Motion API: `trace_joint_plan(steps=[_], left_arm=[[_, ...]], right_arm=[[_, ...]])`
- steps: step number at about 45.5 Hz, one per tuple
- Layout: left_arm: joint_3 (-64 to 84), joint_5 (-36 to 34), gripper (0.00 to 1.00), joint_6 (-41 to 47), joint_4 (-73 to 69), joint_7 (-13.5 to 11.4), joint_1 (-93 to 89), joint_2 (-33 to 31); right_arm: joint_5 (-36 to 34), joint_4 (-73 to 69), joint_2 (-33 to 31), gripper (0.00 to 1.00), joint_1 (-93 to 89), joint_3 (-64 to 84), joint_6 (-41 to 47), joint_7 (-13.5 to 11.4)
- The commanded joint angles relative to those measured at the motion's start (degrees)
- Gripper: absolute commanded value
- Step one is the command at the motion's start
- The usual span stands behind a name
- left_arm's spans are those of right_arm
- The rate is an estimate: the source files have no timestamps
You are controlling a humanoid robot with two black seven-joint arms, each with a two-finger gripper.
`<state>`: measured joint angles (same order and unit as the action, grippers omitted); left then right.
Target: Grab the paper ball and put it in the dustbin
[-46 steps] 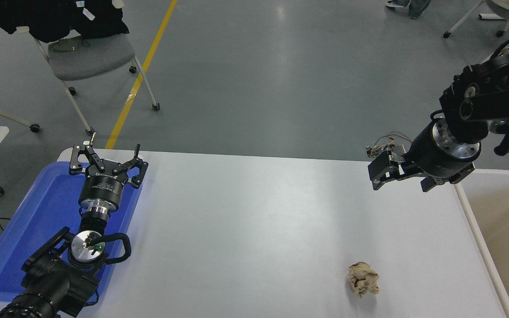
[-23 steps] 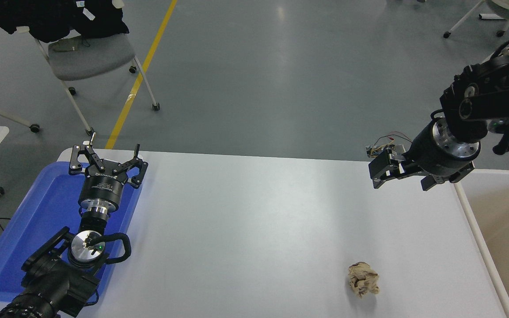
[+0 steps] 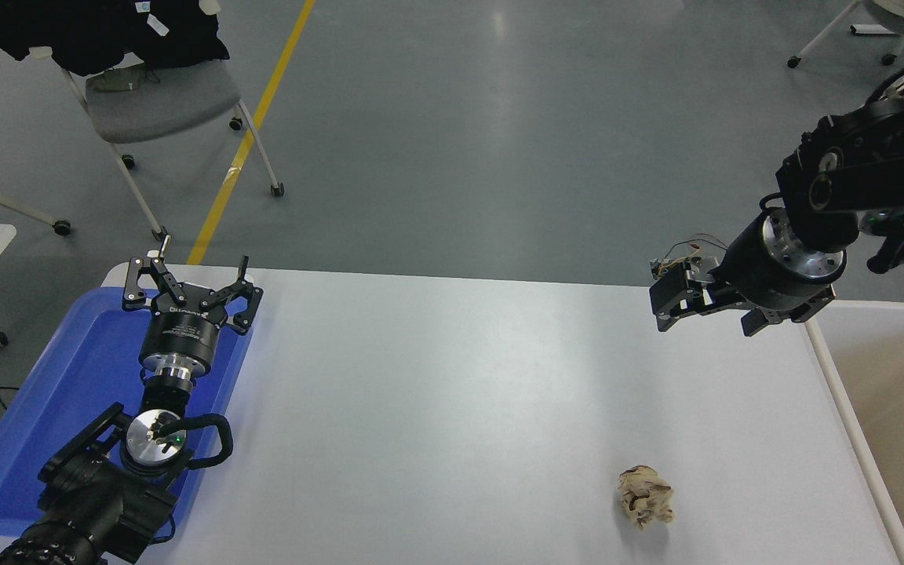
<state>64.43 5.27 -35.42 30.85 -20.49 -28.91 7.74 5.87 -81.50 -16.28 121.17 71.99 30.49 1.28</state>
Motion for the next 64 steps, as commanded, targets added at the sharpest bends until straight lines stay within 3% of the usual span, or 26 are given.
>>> trace_joint_plan(steps=[1, 20, 43, 64], left_arm=[[0.0, 0.0, 1.0, 0.0, 0.0, 0.0, 0.0, 0.0], [0.0, 0.0, 1.0, 0.0, 0.0, 0.0, 0.0, 0.0], [0.0, 0.0, 1.0, 0.0, 0.0, 0.0, 0.0, 0.0], [0.0, 0.0, 1.0, 0.0, 0.0, 0.0, 0.0, 0.0]], right_arm=[[-0.3, 1.4, -0.3, 1.0, -1.0, -0.1, -0.1, 0.1], [-0.5, 1.5, 0.3, 1.0, -9.9, -0.4, -1.4, 0.4], [0.3, 2.3, 1.2, 1.0, -29.5, -9.0, -16.2, 0.3], [0.4, 5.3, 1.5, 1.0, -35.6, -10.1, -19.0, 0.4]])
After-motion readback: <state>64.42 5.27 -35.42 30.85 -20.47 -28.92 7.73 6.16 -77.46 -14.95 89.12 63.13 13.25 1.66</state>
